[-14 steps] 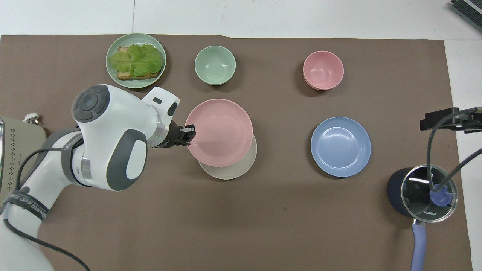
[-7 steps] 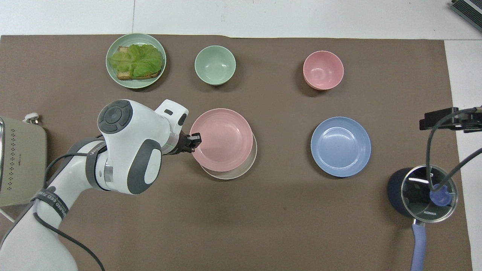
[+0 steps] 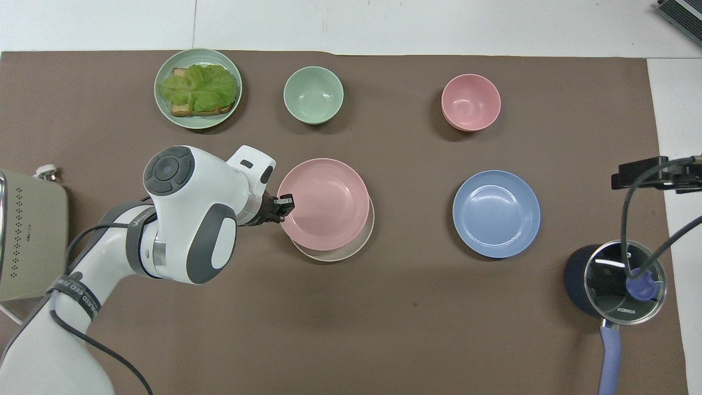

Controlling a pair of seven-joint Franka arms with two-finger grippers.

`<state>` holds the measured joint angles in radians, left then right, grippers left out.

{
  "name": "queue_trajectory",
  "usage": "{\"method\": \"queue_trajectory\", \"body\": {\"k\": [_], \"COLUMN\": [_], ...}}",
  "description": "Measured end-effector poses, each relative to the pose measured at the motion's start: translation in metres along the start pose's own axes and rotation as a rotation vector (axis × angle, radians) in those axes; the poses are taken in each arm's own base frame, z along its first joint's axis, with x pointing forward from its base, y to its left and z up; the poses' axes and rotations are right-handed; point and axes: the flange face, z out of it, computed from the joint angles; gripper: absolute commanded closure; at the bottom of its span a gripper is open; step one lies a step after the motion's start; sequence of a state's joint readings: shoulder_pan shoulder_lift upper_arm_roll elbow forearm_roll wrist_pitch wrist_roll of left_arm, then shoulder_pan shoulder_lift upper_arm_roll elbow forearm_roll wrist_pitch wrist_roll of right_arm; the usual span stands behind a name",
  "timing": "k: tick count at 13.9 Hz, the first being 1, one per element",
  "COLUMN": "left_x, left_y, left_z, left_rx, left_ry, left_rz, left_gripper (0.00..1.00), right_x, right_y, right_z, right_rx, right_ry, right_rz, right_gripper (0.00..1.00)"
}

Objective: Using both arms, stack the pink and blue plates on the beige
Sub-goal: 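Open the left gripper and withdraw it back to rest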

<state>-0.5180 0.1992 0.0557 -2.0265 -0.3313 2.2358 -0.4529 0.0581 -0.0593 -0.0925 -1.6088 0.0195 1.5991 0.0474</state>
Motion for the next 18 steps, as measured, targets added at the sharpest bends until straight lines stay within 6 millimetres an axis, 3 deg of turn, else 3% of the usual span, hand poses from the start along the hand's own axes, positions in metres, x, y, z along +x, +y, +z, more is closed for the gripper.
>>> {"method": "queue_trajectory", "body": {"k": [5,9,11,14,18], "left_x": [0.0,0.001,0.004,0.019,0.05], "left_y": [0.0,0.0,0.0,-0.011,-0.052], "left_z": [0.0,-0.002,-0.008,-0.034,-0.093], "left_rx": [-0.002,-0.003,-0.01,-0.001,0.053], "left_ry": [0.003,0.005,0.015,0.024,0.031], "left_rz": [0.0,0.0,-0.003,-0.013,0.027], "left_gripper": [0.21,0.02,0.0,0.0,0.0], "right_x": [0.0,0.0,0.0,0.0,-0.001], "right_y": [0.005,0.008,0.008,0.011,0.011], "right_z": [0.0,0.001,0.002,0.002,0.001], "right_rx": [-0.001,-0.001,-0.001,-0.001,-0.001], "right_ry": [0.0,-0.002,-0.004,-0.004,-0.005], "right_rz": [0.01,0.014,0.015,0.02,0.02], "right_gripper": [0.0,0.0,0.0,0.0,0.0]}}
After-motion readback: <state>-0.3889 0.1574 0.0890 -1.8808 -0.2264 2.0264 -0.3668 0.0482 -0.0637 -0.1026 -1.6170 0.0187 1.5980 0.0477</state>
